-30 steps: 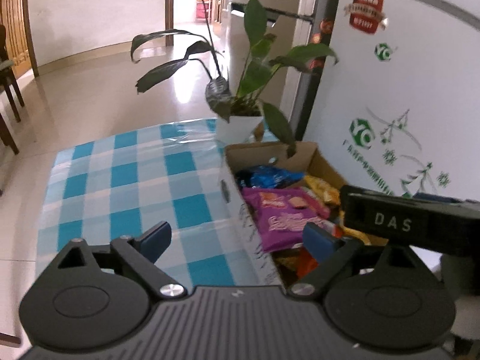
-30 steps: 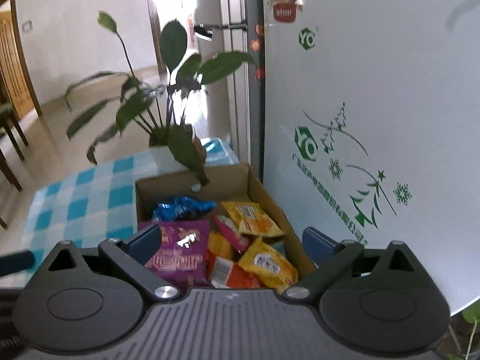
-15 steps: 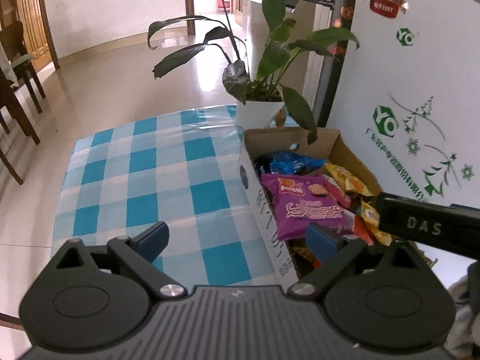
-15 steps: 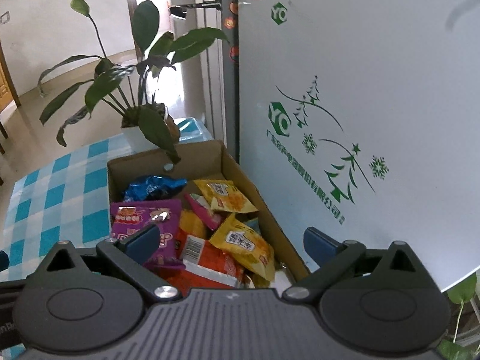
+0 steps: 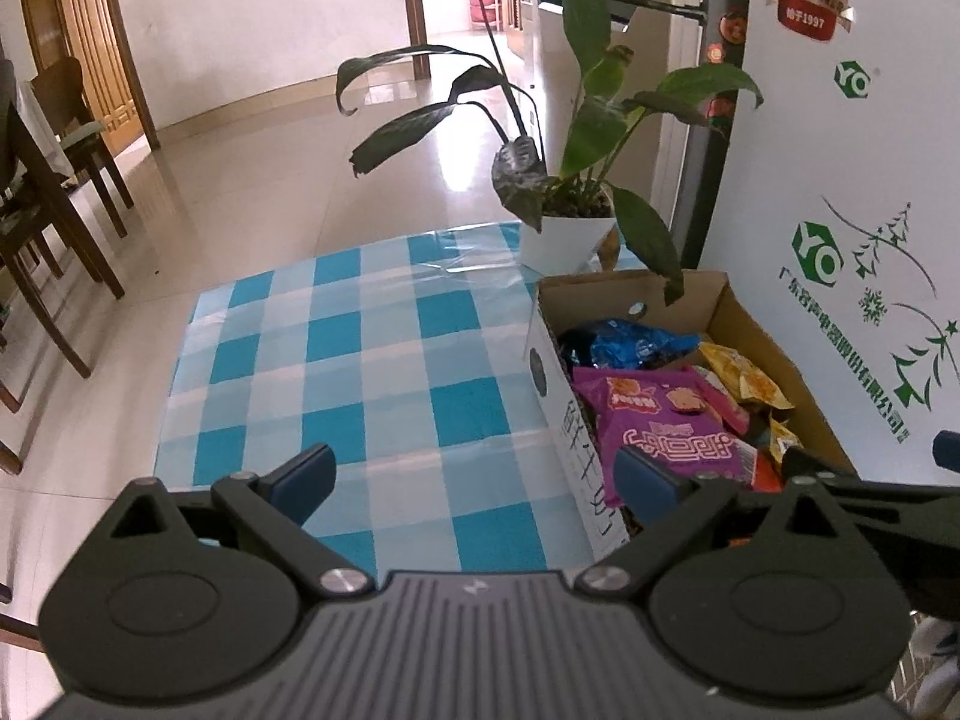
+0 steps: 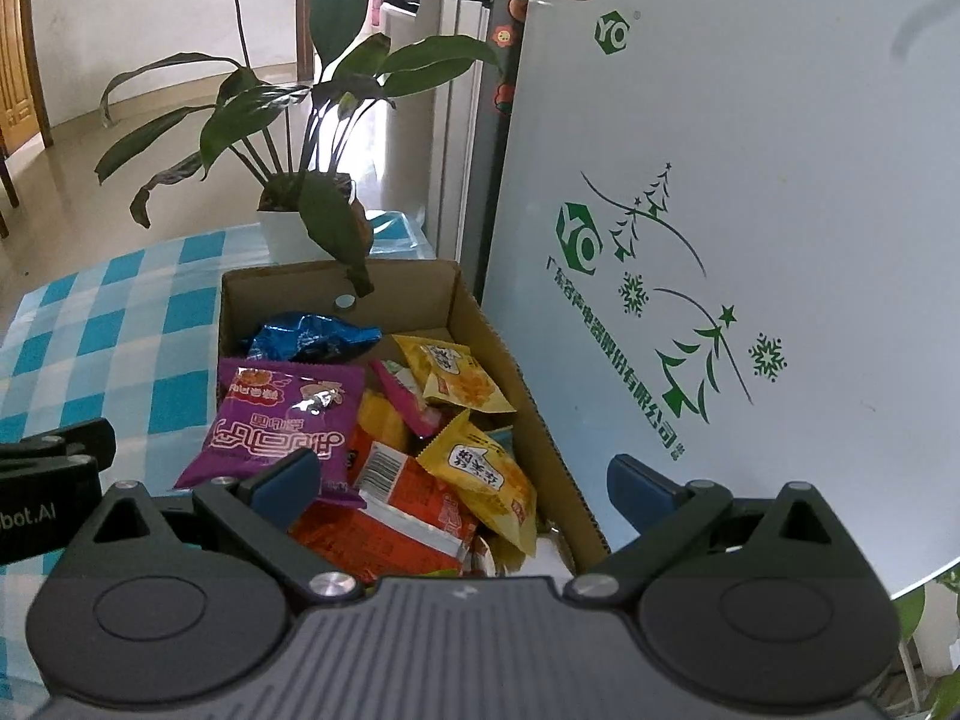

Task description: Organize snacks

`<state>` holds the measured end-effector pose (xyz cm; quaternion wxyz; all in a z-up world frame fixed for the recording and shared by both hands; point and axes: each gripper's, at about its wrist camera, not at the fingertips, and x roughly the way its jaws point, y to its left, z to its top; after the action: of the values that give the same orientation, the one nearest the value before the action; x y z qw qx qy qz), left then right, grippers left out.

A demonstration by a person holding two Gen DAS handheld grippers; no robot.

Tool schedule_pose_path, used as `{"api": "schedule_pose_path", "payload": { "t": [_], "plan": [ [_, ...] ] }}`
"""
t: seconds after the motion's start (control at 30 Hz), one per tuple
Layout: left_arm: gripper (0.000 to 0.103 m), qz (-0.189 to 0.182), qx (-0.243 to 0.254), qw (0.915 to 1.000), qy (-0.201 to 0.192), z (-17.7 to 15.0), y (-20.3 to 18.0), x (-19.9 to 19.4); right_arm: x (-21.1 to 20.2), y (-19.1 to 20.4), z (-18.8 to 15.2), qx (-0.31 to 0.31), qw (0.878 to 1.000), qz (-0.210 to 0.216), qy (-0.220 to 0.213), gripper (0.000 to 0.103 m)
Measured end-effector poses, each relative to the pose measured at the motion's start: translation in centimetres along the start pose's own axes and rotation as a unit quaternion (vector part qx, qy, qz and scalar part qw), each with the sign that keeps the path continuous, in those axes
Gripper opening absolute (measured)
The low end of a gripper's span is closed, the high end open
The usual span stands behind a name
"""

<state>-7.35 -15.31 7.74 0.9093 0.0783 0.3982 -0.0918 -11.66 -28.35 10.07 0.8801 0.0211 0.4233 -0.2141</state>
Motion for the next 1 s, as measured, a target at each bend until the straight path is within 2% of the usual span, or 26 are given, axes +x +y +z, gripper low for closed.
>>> {"api": "schedule_pose_path", "payload": {
  "t": [0.13,1.0],
  "plan": [
    [0.099,0.009,0.007,0.9999,-0.003,0.03,-0.19,-0.05,0.08,0.06,-0.01,-0.002,1.000,-0.001,0.001,0.103],
    [0.099,0.012,0.014,0.9998,-0.008,-0.08,0.03,-0.29,0.17,0.25,0.00,-0.007,1.000,0.003,0.002,0.103]
  ]
}}
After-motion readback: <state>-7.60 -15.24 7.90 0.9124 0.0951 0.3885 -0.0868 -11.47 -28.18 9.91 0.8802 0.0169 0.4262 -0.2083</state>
